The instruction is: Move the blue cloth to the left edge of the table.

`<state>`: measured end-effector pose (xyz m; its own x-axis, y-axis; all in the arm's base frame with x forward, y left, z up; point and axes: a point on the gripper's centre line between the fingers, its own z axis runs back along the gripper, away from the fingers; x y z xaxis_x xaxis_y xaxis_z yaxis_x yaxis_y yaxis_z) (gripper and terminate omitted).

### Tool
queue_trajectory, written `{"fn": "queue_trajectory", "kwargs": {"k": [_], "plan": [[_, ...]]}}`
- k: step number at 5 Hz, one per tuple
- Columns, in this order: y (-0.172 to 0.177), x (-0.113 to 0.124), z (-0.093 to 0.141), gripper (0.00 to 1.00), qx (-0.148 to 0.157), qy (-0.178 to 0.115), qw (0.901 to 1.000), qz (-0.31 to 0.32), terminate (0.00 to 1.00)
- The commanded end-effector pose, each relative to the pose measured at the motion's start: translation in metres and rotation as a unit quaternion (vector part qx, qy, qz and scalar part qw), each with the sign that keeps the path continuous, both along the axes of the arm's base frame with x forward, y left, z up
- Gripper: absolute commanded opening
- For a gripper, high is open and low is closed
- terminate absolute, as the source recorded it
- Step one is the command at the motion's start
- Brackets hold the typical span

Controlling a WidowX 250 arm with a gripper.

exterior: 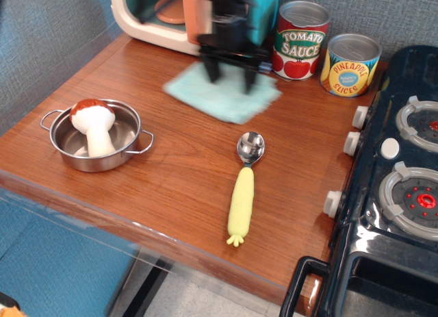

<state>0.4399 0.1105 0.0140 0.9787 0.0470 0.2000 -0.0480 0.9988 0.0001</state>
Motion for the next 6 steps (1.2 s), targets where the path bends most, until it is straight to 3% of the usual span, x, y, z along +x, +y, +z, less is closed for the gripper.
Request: {"fn": "queue_trajectory", "kwargs": {"k": [1,2,3,4,5,6], "plan": [[0.083,-0.030,0.026,1.00,0.027,-0.018,0.9995,-0.001,0.00],[0.106,-0.035,0.028,1.00,0.019,-0.022,0.9996,0.004,0.00],[0.092,-0.024,0.046,1.00,0.016,-0.038,0.9982,-0.044,0.00],[0.079,-0.010,0.095,1.00,0.021,-0.088,0.9932,-0.073,0.00],[0.073,-0.017,0.123,1.00,0.022,-0.104,0.9917,-0.073,0.00],[0.066,-0.028,0.128,1.00,0.036,-0.096,0.9924,-0.068,0.00]]}}
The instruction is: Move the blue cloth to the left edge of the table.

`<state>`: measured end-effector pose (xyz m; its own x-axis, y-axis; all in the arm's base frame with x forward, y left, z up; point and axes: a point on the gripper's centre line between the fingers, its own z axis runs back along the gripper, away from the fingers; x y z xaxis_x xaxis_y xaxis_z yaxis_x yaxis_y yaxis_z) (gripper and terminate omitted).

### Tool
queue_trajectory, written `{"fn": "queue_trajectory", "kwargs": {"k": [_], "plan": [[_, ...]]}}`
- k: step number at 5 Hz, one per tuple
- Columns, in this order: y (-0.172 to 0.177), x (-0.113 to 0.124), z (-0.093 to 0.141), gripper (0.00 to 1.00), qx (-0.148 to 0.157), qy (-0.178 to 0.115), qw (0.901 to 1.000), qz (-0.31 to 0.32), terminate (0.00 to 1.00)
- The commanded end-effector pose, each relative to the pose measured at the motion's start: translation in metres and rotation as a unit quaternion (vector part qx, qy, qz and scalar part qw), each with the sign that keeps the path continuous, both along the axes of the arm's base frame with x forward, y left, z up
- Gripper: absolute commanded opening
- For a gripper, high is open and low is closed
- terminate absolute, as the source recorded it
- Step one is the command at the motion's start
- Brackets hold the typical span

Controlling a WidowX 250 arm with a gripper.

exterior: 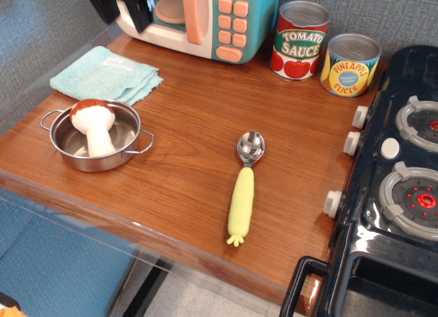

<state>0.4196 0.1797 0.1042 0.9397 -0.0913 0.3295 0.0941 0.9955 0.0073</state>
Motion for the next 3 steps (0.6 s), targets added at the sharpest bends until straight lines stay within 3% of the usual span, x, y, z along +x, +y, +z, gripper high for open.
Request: {"fn": "queue_trajectory", "kwargs": {"k": [1,2,3], "plan": [[-0.0177,-0.0217,0.0264,1.00,0.050,-0.060,0.9960,0.043,0.00],[-0.0177,-0.0217,0.0264,1.00,0.050,-0.060,0.9960,0.043,0.00],[-0.0177,-0.0217,0.0264,1.00,0.050,-0.060,0.9960,0.043,1.00]]}}
